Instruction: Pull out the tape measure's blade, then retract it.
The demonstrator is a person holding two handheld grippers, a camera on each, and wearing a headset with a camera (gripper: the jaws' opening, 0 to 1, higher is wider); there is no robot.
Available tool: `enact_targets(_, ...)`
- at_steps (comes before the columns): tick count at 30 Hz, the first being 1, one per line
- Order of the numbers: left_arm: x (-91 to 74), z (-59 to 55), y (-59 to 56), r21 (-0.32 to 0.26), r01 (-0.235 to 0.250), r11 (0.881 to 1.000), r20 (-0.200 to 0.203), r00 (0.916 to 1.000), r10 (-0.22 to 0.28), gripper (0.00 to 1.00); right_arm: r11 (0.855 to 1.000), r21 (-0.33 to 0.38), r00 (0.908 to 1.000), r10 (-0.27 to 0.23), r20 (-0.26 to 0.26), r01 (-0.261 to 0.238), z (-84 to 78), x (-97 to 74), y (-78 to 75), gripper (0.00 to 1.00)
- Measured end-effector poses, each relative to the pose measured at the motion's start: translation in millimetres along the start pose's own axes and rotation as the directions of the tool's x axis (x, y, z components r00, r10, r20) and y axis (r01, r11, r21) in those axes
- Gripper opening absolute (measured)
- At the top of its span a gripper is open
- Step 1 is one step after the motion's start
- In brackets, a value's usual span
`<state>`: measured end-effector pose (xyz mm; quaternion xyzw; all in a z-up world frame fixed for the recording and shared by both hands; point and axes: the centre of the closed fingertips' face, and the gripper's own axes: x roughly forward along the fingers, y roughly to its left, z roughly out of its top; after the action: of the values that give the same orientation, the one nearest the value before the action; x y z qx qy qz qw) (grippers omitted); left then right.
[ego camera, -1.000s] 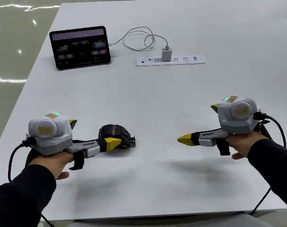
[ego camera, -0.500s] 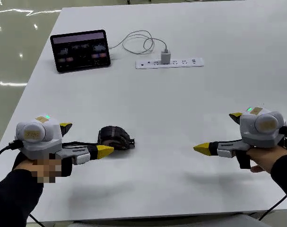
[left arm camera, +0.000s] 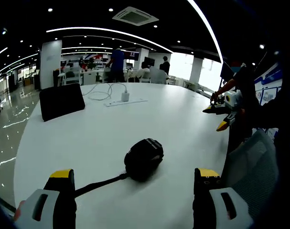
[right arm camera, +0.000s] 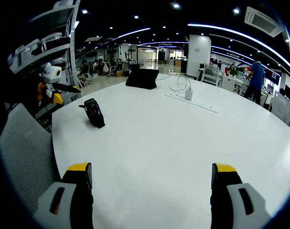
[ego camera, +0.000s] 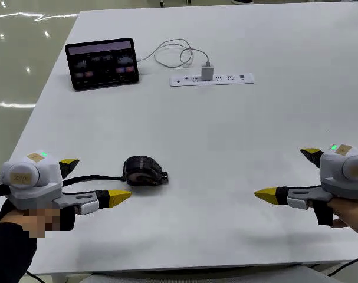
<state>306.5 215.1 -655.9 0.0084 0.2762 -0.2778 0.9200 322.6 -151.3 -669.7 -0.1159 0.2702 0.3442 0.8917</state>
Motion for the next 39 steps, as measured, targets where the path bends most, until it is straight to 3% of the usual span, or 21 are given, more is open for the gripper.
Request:
enact_targets(8, -13.1, -3.8, 1.0, 0.006, -0.015, 1.0, 0.007, 0.9999, 0.015, 1.0, 1.0, 0.018, 0.9999, -0.015, 0.006, 0.015, -11.1, -18.8, -0.2, 1.0)
enact_targets(27, -32.6, -24.1, -4.1, -0.053, -0.013, 0.999, -0.007, 0.9999, 0.012, 1.0, 0.999, 0.017, 0.9987, -0.04, -0.032, 0.04, -35.0, -61.8, -9.4, 1.0)
enact_targets(39, -36.2, -21.9, -3.2, -0.052, -0.006, 0.999, -0.013, 0.9999, 0.006, 1.0, 0.999, 0.016, 0.9984, -0.046, -0.032, 0.046, -35.4, -65.9, -14.0, 1.0)
